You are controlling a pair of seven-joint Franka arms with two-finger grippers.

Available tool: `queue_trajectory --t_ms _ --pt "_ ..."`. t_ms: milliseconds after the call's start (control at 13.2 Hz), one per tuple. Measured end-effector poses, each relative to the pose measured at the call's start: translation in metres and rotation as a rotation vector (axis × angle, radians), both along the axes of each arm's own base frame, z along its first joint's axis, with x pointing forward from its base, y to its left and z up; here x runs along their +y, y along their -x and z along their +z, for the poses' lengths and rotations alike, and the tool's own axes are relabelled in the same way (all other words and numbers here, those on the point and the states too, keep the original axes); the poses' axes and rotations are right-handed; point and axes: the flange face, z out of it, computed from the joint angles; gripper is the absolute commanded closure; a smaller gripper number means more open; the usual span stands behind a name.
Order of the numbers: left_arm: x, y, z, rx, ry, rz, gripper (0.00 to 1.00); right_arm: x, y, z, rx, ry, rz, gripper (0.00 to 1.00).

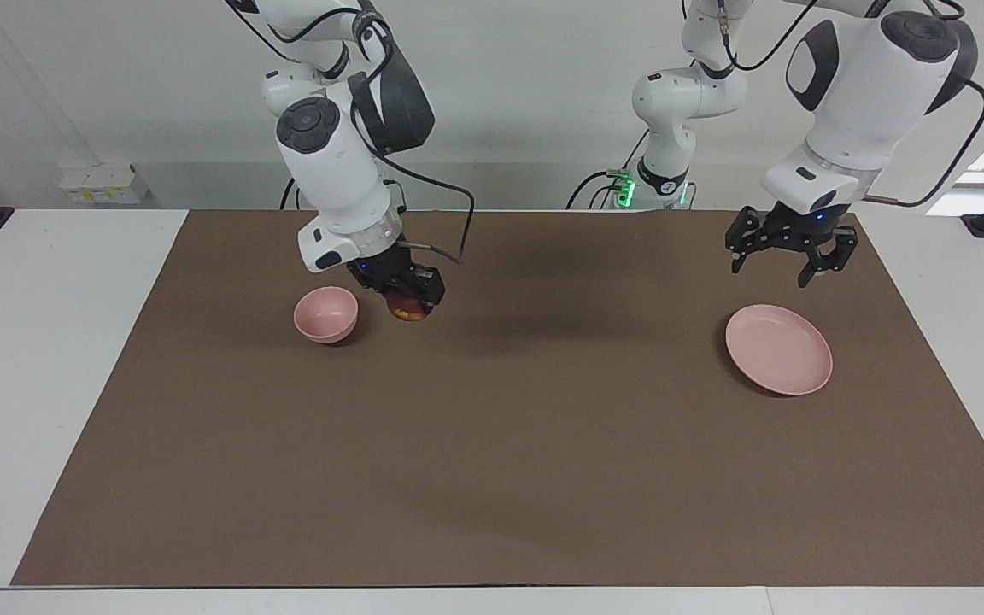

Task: Move apple from plate to bowl
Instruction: 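Carry the apple with the right gripper while the left gripper withdraws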

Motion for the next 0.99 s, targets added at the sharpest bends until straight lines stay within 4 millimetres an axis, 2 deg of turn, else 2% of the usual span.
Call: queue_trajectory --t_ms 152,228,380,532,684,835,987 --pt "0.008 0.005 0.027 0.006 -0.004 0.013 0.0 -0.029 -0.002 -0.005 0.017 0.049 0.098 1.0" --pt "0.018 0.006 0.036 0.007 -0.005 0.031 0.0 -0.043 -0.002 -0.009 0.021 0.072 0.138 1.0" --pt "0.039 0.008 0.046 0.02 -0.008 0.066 0.0 -0.075 0.005 -0.023 0.041 0.115 0.212 1.0" --pt "0.046 0.01 0.05 0.025 -0.009 0.079 0.0 -0.103 0.021 -0.04 0.046 0.13 0.265 1.0" --pt "0.05 0.013 0.054 0.026 -0.01 0.087 0.0 -0.115 0.044 -0.063 0.03 0.13 0.282 1.0" --pt "0.055 0.016 0.055 0.032 -0.007 0.102 0.0 -0.117 0.066 -0.091 0.031 0.137 0.289 1.0" --pt "0.06 0.019 0.053 0.04 0.006 0.127 0.0 -0.121 0.077 -0.113 0.015 0.159 0.301 1.0"
